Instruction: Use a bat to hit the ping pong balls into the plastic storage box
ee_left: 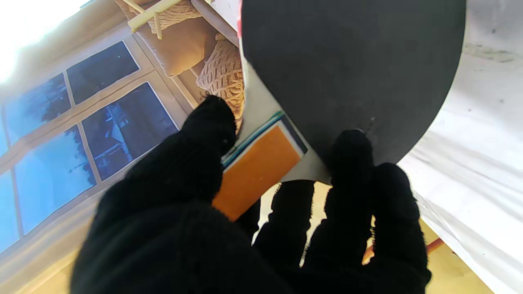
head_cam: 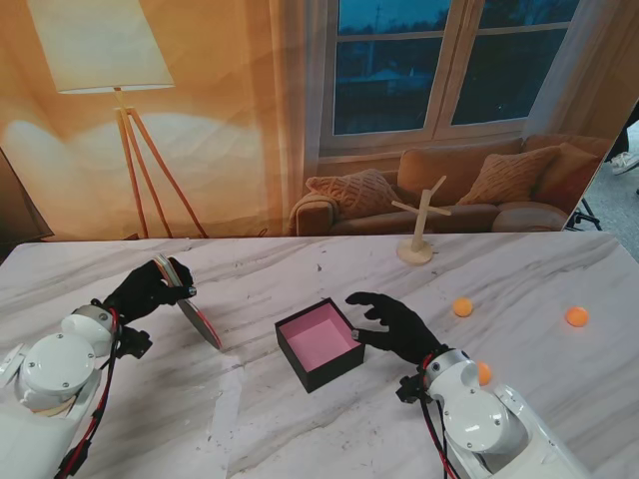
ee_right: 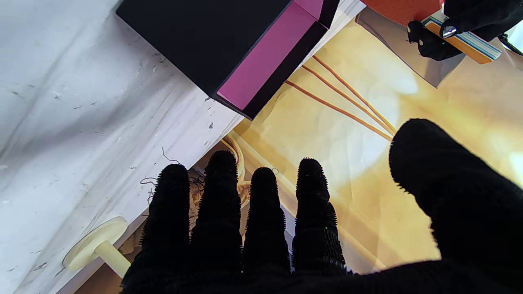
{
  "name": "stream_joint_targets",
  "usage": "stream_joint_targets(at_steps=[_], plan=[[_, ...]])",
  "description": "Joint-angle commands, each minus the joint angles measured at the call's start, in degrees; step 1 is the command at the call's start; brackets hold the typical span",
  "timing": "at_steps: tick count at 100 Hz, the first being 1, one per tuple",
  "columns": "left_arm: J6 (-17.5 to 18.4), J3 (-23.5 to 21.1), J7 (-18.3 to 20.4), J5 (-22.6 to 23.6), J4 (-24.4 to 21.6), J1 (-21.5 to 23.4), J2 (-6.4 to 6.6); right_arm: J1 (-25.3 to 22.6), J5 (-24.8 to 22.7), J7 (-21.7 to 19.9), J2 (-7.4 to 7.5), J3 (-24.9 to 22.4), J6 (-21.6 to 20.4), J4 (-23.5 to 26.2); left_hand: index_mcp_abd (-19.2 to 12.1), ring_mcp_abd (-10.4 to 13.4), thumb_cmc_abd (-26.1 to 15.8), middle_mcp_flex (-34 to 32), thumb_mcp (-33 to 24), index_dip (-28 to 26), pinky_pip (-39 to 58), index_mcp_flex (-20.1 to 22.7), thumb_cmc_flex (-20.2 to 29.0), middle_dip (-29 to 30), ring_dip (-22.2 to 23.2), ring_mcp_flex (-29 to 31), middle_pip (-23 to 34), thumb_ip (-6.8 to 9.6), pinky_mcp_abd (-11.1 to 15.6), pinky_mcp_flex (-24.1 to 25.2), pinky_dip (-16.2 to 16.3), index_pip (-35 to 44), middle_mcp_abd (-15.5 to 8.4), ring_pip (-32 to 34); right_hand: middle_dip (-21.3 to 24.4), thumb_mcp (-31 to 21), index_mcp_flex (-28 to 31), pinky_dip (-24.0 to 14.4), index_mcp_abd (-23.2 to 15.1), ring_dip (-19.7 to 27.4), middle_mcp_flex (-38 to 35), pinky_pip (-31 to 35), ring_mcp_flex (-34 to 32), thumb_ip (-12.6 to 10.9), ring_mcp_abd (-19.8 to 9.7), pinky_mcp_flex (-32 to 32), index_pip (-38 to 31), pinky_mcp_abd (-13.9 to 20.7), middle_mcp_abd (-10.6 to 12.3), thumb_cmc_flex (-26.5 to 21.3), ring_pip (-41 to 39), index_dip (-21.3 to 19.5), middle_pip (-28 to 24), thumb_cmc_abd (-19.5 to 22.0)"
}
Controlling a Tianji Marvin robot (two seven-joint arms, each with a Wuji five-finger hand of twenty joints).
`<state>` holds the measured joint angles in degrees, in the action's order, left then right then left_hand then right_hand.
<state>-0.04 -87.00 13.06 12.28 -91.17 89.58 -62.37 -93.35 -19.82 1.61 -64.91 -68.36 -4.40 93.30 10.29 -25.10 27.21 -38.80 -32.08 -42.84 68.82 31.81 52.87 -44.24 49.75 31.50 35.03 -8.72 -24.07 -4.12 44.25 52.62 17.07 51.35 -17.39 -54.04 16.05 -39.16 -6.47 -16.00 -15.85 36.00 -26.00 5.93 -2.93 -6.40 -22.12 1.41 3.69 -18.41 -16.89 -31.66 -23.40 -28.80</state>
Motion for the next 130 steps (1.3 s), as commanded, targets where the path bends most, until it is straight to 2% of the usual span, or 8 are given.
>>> stream_joint_targets(at_steps=[1,16,27,49,84,93,113,130], plan=[[-0.5,0.2,0.7,-0.3,0.3,0.1,-0.37,-0.2,0.1,-0.9,0.03,0.1,0.5,0.2,-0.2,-4.9,-1.3,2.4,-4.3,1.6,-0.3,0.0,2.8,-0.4,-0.4,-1.4,-0.5,0.88,4.3,2.0,-0.1,-2.0,0.7,-0.8,-0.2,0.5,-0.1,-1.0,-1.7,-0.7,2.2,0.2,2.6,-1.5,0.0,0.1,0.1,0.8,0.8,2.1,-0.2,-0.6,0.5,1.5],[-0.6,0.0,2.5,-0.6,0.0,0.1,0.01,-0.2,0.2,-1.0,0.03,0.1,0.6,0.2,-0.7,-3.3,-0.3,5.2,-11.6,5.2,-2.0,-1.3,2.9,1.9,-2.6,-4.0,-4.5,0.01,4.8,2.8,-0.8,-8.4,-0.2,-4.6,-0.3,0.4,0.1,-1.1,-1.8,-0.7,2.2,0.1,2.6,-1.5,0.0,0.1,0.1,0.8,0.8,2.2,-0.2,-0.6,0.4,1.6],[-0.5,-0.2,4.5,-0.7,-0.5,0.2,0.45,-0.2,0.4,-1.1,0.05,0.1,0.7,0.3,-0.4,-2.3,-2.2,7.4,-14.6,6.4,-3.3,-1.8,1.1,6.2,-4.2,-6.0,-5.8,1.27,4.8,3.5,-1.1,-12.8,-0.8,-8.1,-0.2,0.4,0.1,-1.1,-1.8,-0.7,2.3,0.1,2.7,-1.5,0.0,0.2,0.1,0.8,0.9,2.3,-0.2,-0.6,0.5,1.6],[-0.1,-0.7,9.2,0.8,-1.1,0.6,1.67,-0.2,0.5,-1.3,0.08,0.0,0.7,0.3,0.1,0.0,-7.2,11.3,-16.9,10.2,-6.6,-3.0,-3.4,9.9,-8.4,-8.8,-9.4,6.7,5.1,4.4,-1.7,-21.6,-1.6,-15.8,-0.2,0.3,0.3,-1.2,-1.8,-0.8,2.3,0.0,2.7,-1.5,0.0,0.1,0.0,0.9,0.9,2.4,-0.2,-0.6,0.5,1.7],[1.4,-0.6,14.2,6.0,-0.8,0.6,3.25,-0.2,0.6,-1.7,0.14,0.0,0.8,0.4,0.1,1.4,-5.8,15.6,-18.0,11.0,-9.3,-4.0,-2.4,7.5,-8.9,-8.8,-7.7,7.03,6.6,3.8,-2.5,-22.3,-1.9,-16.8,-0.2,0.3,0.7,-1.4,-1.7,-0.8,2.3,-0.1,2.6,-1.5,0.0,0.0,-0.1,0.9,0.9,2.4,-0.2,-0.7,0.5,1.7],[1.6,-0.4,14.4,6.4,-0.6,0.8,3.33,-0.2,0.6,-1.7,0.13,0.0,0.8,0.4,0.5,1.5,-5.1,16.3,-18.9,9.7,-10.1,-2.7,-1.5,7.3,-9.7,-8.3,-7.8,6.5,7.2,2.9,-3.1,-19.6,-1.8,-17.5,-0.2,0.3,0.7,-1.4,-1.7,-0.8,2.3,-0.1,2.6,-1.5,0.0,0.0,-0.2,0.8,0.9,2.4,-0.2,-0.7,0.4,1.7],[1.8,0.1,14.1,5.6,0.4,0.8,3.22,-0.2,0.7,-1.8,0.15,0.0,0.9,0.4,0.7,0.8,3.5,15.8,-16.2,4.6,-10.6,0.3,2.2,7.7,-11.5,-7.6,-7.6,-0.49,7.8,1.7,-5.1,-8.2,-1.0,-17.9,-0.2,0.2,0.8,-1.5,-1.6,-0.8,2.4,-0.2,2.7,-1.5,0.0,0.1,-0.3,0.9,0.8,2.4,-0.1,-0.7,0.4,1.7],[1.6,-0.1,16.0,2.2,0.5,0.8,3.36,-0.2,0.8,-1.7,0.13,0.0,0.9,0.4,1.2,1.8,3.8,16.9,-13.5,6.1,-13.2,-0.2,0.6,8.7,-12.4,-9.2,-9.3,-0.58,9.0,2.7,-7.0,-8.9,-1.3,-19.5,-0.2,0.2,0.9,-1.5,-1.7,-0.8,2.3,-0.2,2.7,-1.5,0.0,0.0,-0.4,0.9,0.9,2.5,-0.2,-0.8,0.4,1.7]])
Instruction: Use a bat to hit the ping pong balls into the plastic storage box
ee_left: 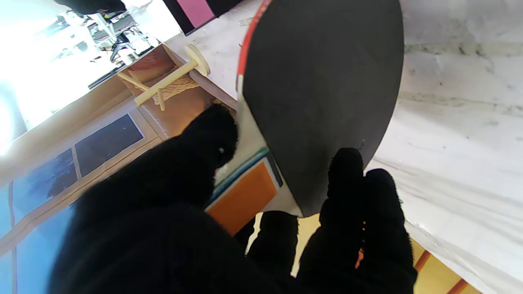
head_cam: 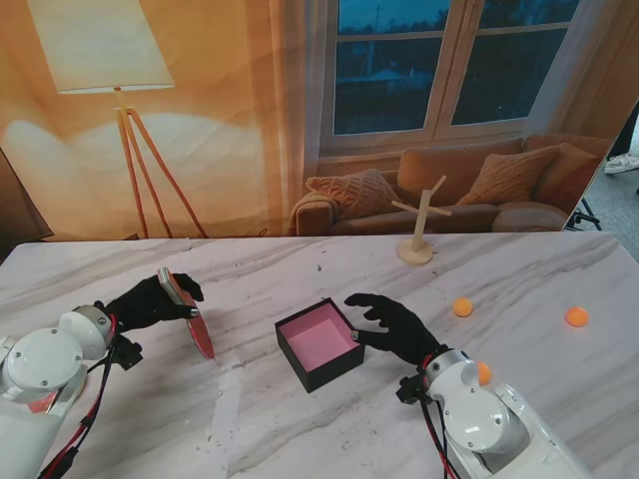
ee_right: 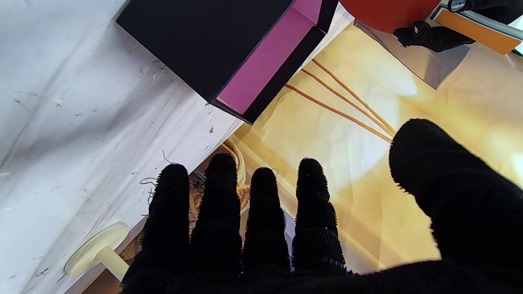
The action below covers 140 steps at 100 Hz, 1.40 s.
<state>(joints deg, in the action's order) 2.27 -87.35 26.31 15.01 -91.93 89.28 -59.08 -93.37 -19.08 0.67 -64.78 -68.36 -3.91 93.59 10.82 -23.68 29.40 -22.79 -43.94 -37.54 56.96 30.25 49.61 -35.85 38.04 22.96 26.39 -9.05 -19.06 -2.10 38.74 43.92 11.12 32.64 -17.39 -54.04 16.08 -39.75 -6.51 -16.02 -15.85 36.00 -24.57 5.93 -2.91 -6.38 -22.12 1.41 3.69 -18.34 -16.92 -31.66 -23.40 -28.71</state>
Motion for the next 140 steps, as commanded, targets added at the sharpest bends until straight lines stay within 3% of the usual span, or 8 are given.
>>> stream_joint_targets(at_steps=[1,16,30,47,71,83,110,140], plan=[[-0.7,0.2,2.9,-0.7,1.3,1.2,0.09,-0.2,0.0,-0.8,0.0,0.0,0.4,0.1,0.7,0.4,1.6,0.9,-1.8,0.9,-1.5,1.2,3.8,0.3,-0.7,-0.7,-0.7,-0.19,4.0,0.7,-1.6,-0.4,4.6,-0.9,-0.2,0.2,0.8,-0.9,-1.7,-0.8,2.4,-0.2,1.3,-1.5,0.0,0.0,-0.4,0.9,0.9,2.4,-0.1,-0.8,0.5,1.7],[0.1,-0.2,3.3,0.2,0.9,1.6,0.31,-0.2,0.1,-0.9,0.0,0.0,0.5,0.1,0.2,1.2,1.8,0.8,-2.3,0.6,-1.9,1.1,2.9,0.6,-1.1,-0.6,-0.8,-0.01,4.1,0.7,-2.0,-1.1,4.2,-1.4,-0.2,0.2,0.9,-1.0,-1.7,-0.8,2.4,-0.3,1.3,-1.5,-0.1,0.0,-0.5,0.9,0.9,2.4,-0.2,-0.8,0.4,1.6],[1.6,0.1,-0.1,2.7,0.9,1.9,-0.19,-0.2,0.1,-0.9,0.01,0.0,0.4,0.1,2.7,-0.2,3.5,-2.1,5.5,-4.9,-0.3,2.8,4.6,-0.4,0.2,1.2,1.4,-0.73,2.7,-0.5,-1.6,12.1,5.2,0.6,-0.2,0.2,0.9,-1.0,-1.6,-0.8,2.4,-0.3,1.2,-1.5,-0.1,0.0,-0.5,0.9,0.9,2.3,-0.2,-0.8,0.4,1.7],[4.4,0.8,-2.4,5.7,2.0,1.6,-0.35,-0.2,0.1,-0.8,0.0,0.0,0.4,0.1,3.3,0.3,4.5,-4.1,0.7,-4.2,1.8,1.4,7.7,-1.1,0.3,3.6,3.7,-1.13,3.4,-2.6,-2.6,20.8,4.6,2.7,-0.2,0.2,0.9,-1.1,-1.7,-0.8,2.4,-0.3,1.3,-1.5,-0.1,0.0,-0.5,0.9,1.0,2.3,-0.2,-0.8,0.4,1.7],[3.6,2.3,-4.0,4.8,3.2,0.9,-0.82,-0.3,0.1,-0.8,-0.01,-0.1,0.4,0.1,0.8,0.2,0.1,-4.5,-7.0,2.7,3.1,0.6,10.5,0.9,-0.7,4.1,3.5,-0.26,4.1,-3.2,-4.1,5.2,4.9,3.1,-0.3,0.2,0.9,-1.1,-1.6,-0.8,2.4,-0.3,1.3,-1.5,-0.1,0.0,-0.5,0.9,1.0,2.3,-0.2,-0.8,0.4,1.7],[3.0,3.3,-5.1,2.9,3.9,0.4,-1.24,-0.3,0.2,-0.8,-0.01,-0.1,0.5,0.1,1.5,0.5,-5.6,-3.2,-10.0,9.1,2.5,0.5,7.2,3.5,-1.6,3.5,1.8,5.17,4.8,-3.0,-5.2,-10.1,4.5,2.2,-0.3,0.3,0.9,-1.1,-1.6,-0.8,2.4,-0.3,1.3,-1.5,0.0,0.0,-0.5,1.1,0.9,2.4,-0.2,-0.8,0.4,1.7],[3.5,4.6,-6.2,-0.1,5.1,-0.5,-1.76,-0.3,0.3,-0.8,-0.02,-0.2,0.4,0.1,1.3,1.7,-4.8,-0.3,-9.9,12.5,0.0,-2.9,2.5,7.1,-3.6,1.2,-1.0,5.8,5.5,-1.4,-6.8,-17.9,4.3,-1.2,-0.2,0.3,0.9,-1.1,-1.6,-0.8,2.5,-0.3,1.3,-1.5,0.0,0.0,-0.5,1.0,1.0,2.3,-0.2,-0.8,0.4,1.9],[4.2,4.4,-6.2,-3.2,5.2,-0.2,-2.02,-0.3,0.4,-0.9,-0.01,-0.2,0.4,0.2,4.0,-0.4,1.0,-1.6,2.3,-3.5,-1.5,1.8,-4.6,7.6,-3.7,0.4,-2.4,0.0,4.4,-0.5,-6.9,1.2,6.0,-2.2,-0.2,0.6,0.9,-1.1,-1.7,-0.8,2.5,-0.3,1.3,-1.5,-0.1,0.0,-0.5,1.0,1.0,2.3,-0.2,-0.8,0.4,2.1]])
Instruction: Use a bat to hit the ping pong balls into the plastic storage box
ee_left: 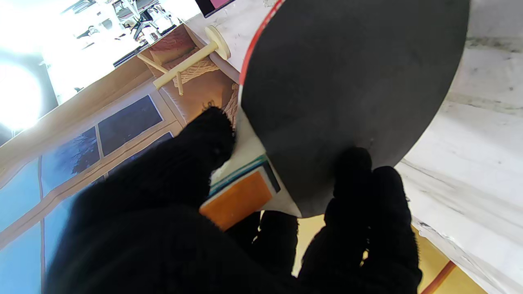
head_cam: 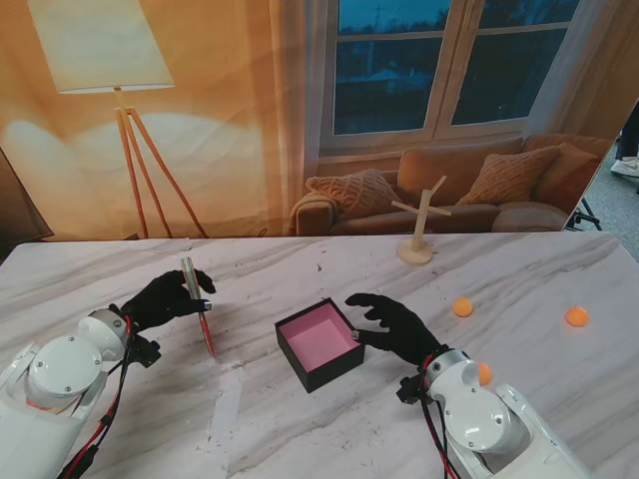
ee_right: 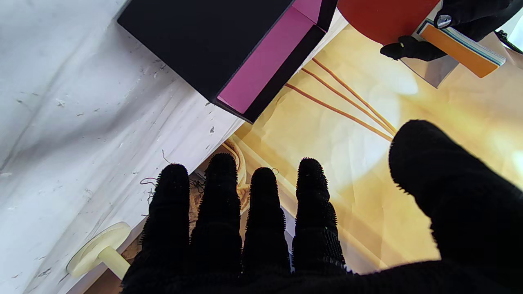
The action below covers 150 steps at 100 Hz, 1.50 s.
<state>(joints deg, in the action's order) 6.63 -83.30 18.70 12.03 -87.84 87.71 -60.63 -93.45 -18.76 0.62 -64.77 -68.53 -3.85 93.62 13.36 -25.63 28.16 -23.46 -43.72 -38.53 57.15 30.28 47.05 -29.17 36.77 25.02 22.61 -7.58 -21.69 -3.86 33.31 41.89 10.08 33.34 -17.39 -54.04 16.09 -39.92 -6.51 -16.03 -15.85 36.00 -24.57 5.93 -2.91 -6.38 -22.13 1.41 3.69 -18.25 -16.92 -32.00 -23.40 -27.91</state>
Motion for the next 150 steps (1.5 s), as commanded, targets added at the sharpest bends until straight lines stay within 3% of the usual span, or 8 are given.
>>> stream_joint_targets(at_steps=[1,29,51,73,84,98,121,150], plan=[[-0.1,0.4,1.5,-0.3,1.1,1.3,-0.46,-0.3,0.1,-0.9,-0.02,-0.1,0.4,0.1,1.6,1.6,2.2,-1.0,2.4,-2.8,-1.8,1.9,-2.3,0.9,-2.4,-1.6,1.4,-1.5,7.1,1.3,-1.4,3.6,7.1,-2.9,-0.2,0.6,0.9,-1.0,-1.8,-0.8,2.5,-0.3,1.3,-1.5,-0.1,0.0,-0.5,0.9,1.0,2.2,-0.2,-0.4,0.4,1.3],[1.4,0.7,-1.3,-0.1,1.8,1.2,-1.02,-0.2,0.1,-1.0,0.01,0.0,0.3,0.0,7.6,0.2,0.2,-4.7,3.3,-12.3,-1.4,6.7,-10.8,-1.5,-1.2,0.3,3.0,0.75,6.2,0.3,-1.2,20.5,8.3,-1.3,-0.2,0.6,1.0,-1.0,-1.7,-0.8,2.5,-0.3,1.4,-1.5,-0.1,0.0,-0.5,1.0,1.0,2.2,-0.2,-0.4,0.4,1.3],[2.7,1.8,-5.9,1.8,2.7,0.7,-1.82,-0.1,0.1,-1.0,0.01,0.1,0.3,0.0,8.4,-0.8,1.6,-8.7,6.8,-4.6,2.4,8.3,0.2,-3.0,0.1,3.6,5.8,-2.76,4.9,-1.7,-1.7,31.6,8.5,1.4,-0.2,0.5,1.0,-1.0,-1.7,-0.8,2.5,-0.4,1.3,-1.6,0.0,0.0,-0.5,1.0,1.0,2.2,-0.2,-0.4,0.4,1.2],[0.9,2.2,-7.1,1.4,2.0,1.0,-2.23,-0.2,0.1,-1.1,0.02,0.0,0.3,0.0,-0.8,-0.5,-2.0,-8.4,3.0,10.0,3.9,3.0,12.4,-2.5,-0.1,3.4,6.2,-1.7,5.7,-1.5,-1.7,4.4,8.5,2.5,-0.2,0.6,1.0,-1.0,-1.7,-0.8,2.5,-0.4,1.3,-1.5,-0.1,0.0,-0.5,1.1,1.0,2.2,-0.2,-0.4,0.4,1.3],[0.5,1.9,-6.2,1.8,1.6,1.2,-1.95,-0.2,0.1,-1.1,0.02,0.0,0.3,0.0,-2.9,0.2,-8.3,-7.5,-3.6,13.1,4.0,0.5,9.8,-2.0,-0.3,3.2,6.1,2.87,5.7,-1.6,-1.6,-12.8,7.7,2.7,-0.2,0.7,0.9,-1.0,-1.8,-0.8,2.5,-0.4,1.4,-1.5,-0.1,0.0,-0.5,1.0,1.1,2.2,-0.2,-0.4,0.4,1.4],[1.5,1.4,-5.3,4.1,1.6,1.5,-1.48,-0.2,0.1,-1.2,0.04,0.1,0.4,0.0,-6.3,1.1,-8.4,-4.8,-4.6,17.2,5.4,-7.4,12.7,-1.3,1.0,3.8,5.6,3.27,6.1,-2.4,-0.9,-21.7,6.3,4.8,-0.2,0.7,0.9,-1.1,-1.8,-0.8,2.5,-0.4,1.3,-1.6,0.0,0.0,-0.5,1.0,1.1,2.1,-0.2,-0.4,0.4,1.4],[3.6,0.6,-6.5,8.9,1.8,2.0,-1.17,-0.1,0.3,-1.4,0.06,0.2,0.5,0.0,-4.6,2.2,-4.8,-0.4,-6.3,19.6,9.1,-16.7,15.2,-0.8,7.4,7.7,6.7,1.04,6.3,-5.7,1.3,-25.1,4.4,7.0,-0.2,0.7,1.0,-1.1,-1.7,-0.9,2.5,-0.4,1.3,-1.6,-0.1,0.0,-0.6,0.9,1.0,2.2,-0.2,-0.4,0.4,1.5],[3.6,-0.2,-4.6,14.7,1.6,2.5,-0.17,-0.1,0.5,-1.6,0.09,0.3,0.7,0.0,-4.1,0.5,-4.6,0.0,-4.5,9.9,14.5,-2.4,5.3,-0.9,7.6,6.8,5.2,3.19,3.6,-5.4,7.3,-8.9,7.1,14.0,-0.2,0.9,1.0,-1.1,-1.8,-0.9,2.6,-0.4,1.4,-1.6,-0.1,0.1,-0.5,1.0,1.0,2.2,-0.2,-0.4,0.4,1.8]])
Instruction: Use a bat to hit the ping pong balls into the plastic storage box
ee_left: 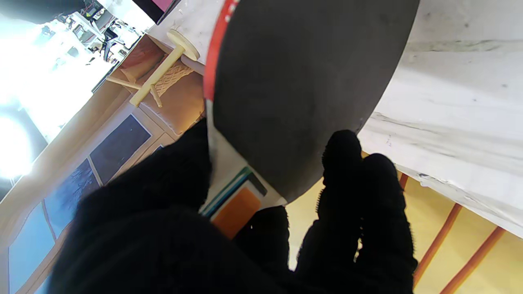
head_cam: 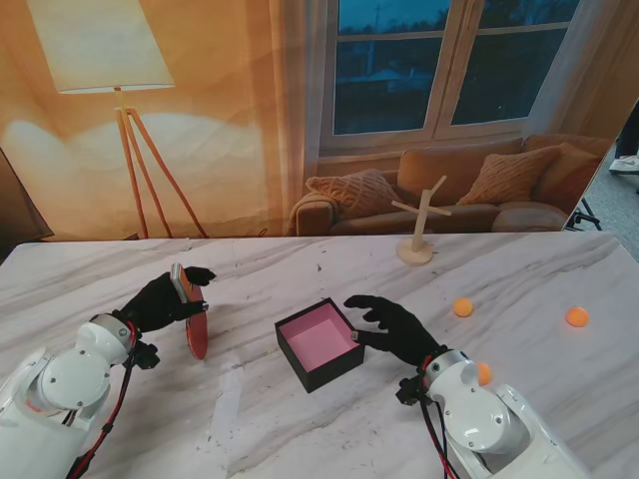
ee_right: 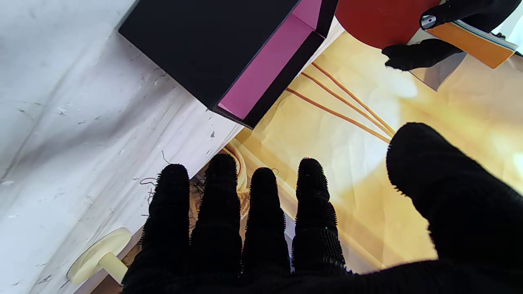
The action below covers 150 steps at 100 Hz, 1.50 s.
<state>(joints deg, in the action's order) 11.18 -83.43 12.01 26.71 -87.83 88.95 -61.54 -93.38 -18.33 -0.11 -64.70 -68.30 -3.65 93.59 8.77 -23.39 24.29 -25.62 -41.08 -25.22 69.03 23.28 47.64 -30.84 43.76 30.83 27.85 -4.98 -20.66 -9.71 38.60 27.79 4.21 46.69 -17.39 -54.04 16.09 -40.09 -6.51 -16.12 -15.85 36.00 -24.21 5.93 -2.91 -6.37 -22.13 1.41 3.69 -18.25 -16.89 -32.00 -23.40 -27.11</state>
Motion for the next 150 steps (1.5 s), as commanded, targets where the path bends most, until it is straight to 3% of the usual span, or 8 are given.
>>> stream_joint_targets(at_steps=[1,10,24,38,79,133,142,150], plan=[[-1.1,-0.1,2.2,0.0,1.6,1.3,0.75,-0.1,0.1,-0.9,0.01,0.1,0.5,0.1,0.6,-1.9,-0.6,2.3,-6.8,-4.2,2.6,4.9,4.7,0.7,0.6,0.8,-0.2,0.27,2.4,0.6,2.2,6.2,13.2,0.6,-0.2,0.9,1.0,-0.9,-1.8,-0.8,2.6,-0.4,1.1,-1.6,-0.1,0.1,-0.5,0.9,1.1,2.2,-0.2,-0.4,0.4,1.0],[-1.9,-0.2,2.9,0.4,1.6,1.3,0.9,-0.2,0.2,-1.0,0.02,0.1,0.6,0.1,1.3,-2.3,2.3,3.6,-3.0,-7.5,3.3,7.3,7.0,0.4,1.1,-0.1,-1.1,-3.39,2.3,1.0,3.3,10.3,14.2,0.9,-0.2,1.1,1.0,-1.0,-1.8,-0.8,2.7,-0.4,1.1,-1.6,-0.2,0.1,-0.5,0.9,1.1,2.2,-0.2,-0.4,0.4,1.2],[-2.4,-0.4,3.9,3.0,1.6,1.5,1.3,-0.2,0.4,-1.1,0.03,0.1,0.8,0.2,-1.5,-4.7,-1.7,5.5,-2.5,-2.5,5.9,5.0,2.3,-2.4,6.5,-2.1,-1.1,0.57,0.6,1.0,11.4,1.7,14.8,6.0,-0.2,1.4,1.0,-1.0,-1.9,-0.8,2.8,-0.4,1.2,-1.6,-0.2,0.2,-0.5,0.9,1.1,2.2,-0.2,-0.3,0.5,1.5],[-1.9,-0.9,4.1,6.0,1.5,1.8,1.62,-0.2,0.6,-1.3,0.04,0.2,1.1,0.3,-5.0,-5.5,-2.3,7.1,-0.5,2.2,4.9,-0.1,1.0,-3.3,8.1,-5.2,-2.1,0.88,0.6,4.0,15.4,-7.4,13.3,5.4,-0.2,1.7,1.0,-1.1,-1.9,-0.8,2.9,-0.4,1.3,-1.6,-0.2,0.2,-0.5,0.8,1.2,2.2,-0.1,-0.3,0.5,1.8],[1.3,-2.2,1.0,11.7,1.8,2.5,1.67,-0.2,0.9,-1.6,0.06,0.2,1.2,0.3,-7.7,-2.8,-2.4,18.8,3.0,5.9,-6.1,-8.9,-2.3,10.0,-2.3,-15.8,-22.8,1.01,1.9,12.4,6.3,-16.0,10.6,-11.7,-0.2,2.2,1.0,-1.2,-2.1,-0.8,3.1,-0.6,1.3,-1.7,0.0,0.2,-0.4,0.8,1.2,2.2,-0.1,-0.3,0.5,2.2],[-0.5,-2.8,3.2,12.5,0.4,2.9,2.03,-0.2,1.1,-1.5,0.04,0.1,1.3,0.4,-3.3,-6.6,-3.1,-5.9,-0.2,-5.3,4.5,5.7,-0.7,-15.4,11.3,-1.0,9.8,0.82,-2.4,1.9,11.3,1.9,15.0,8.1,-0.2,2.5,0.9,-1.7,-2.1,-1.2,3.1,-0.2,1.0,-1.8,-0.1,0.1,-0.4,0.6,1.3,2.2,-0.6,-0.3,0.5,2.4],[-1.1,-2.7,3.4,12.2,0.2,3.0,2.0,-0.2,1.1,-1.6,0.03,0.1,1.3,0.3,-2.6,-6.6,0.9,-10.1,1.3,-11.1,6.2,7.5,4.2,-22.6,12.2,3.1,11.7,-3.46,-4.0,-2.1,14.7,9.1,15.0,12.1,-0.2,2.5,0.9,-1.8,-2.2,-1.2,3.1,-0.1,1.1,-1.8,-0.1,0.1,-0.4,0.6,1.3,2.2,-0.6,-0.3,0.5,2.5],[-1.5,-2.7,3.6,11.9,0.1,3.0,1.99,-0.2,1.1,-1.6,0.03,0.1,1.3,0.4,-1.9,-6.4,2.8,-15.6,2.7,-11.7,8.3,8.8,7.4,-27.6,12.6,7.8,12.7,-4.04,-5.6,-6.6,16.6,14.8,14.6,15.8,-0.2,2.5,0.9,-1.9,-2.1,-1.3,3.2,-0.1,1.0,-1.8,-0.1,0.1,-0.4,0.6,1.4,2.2,-0.6,-0.3,0.6,2.5]])
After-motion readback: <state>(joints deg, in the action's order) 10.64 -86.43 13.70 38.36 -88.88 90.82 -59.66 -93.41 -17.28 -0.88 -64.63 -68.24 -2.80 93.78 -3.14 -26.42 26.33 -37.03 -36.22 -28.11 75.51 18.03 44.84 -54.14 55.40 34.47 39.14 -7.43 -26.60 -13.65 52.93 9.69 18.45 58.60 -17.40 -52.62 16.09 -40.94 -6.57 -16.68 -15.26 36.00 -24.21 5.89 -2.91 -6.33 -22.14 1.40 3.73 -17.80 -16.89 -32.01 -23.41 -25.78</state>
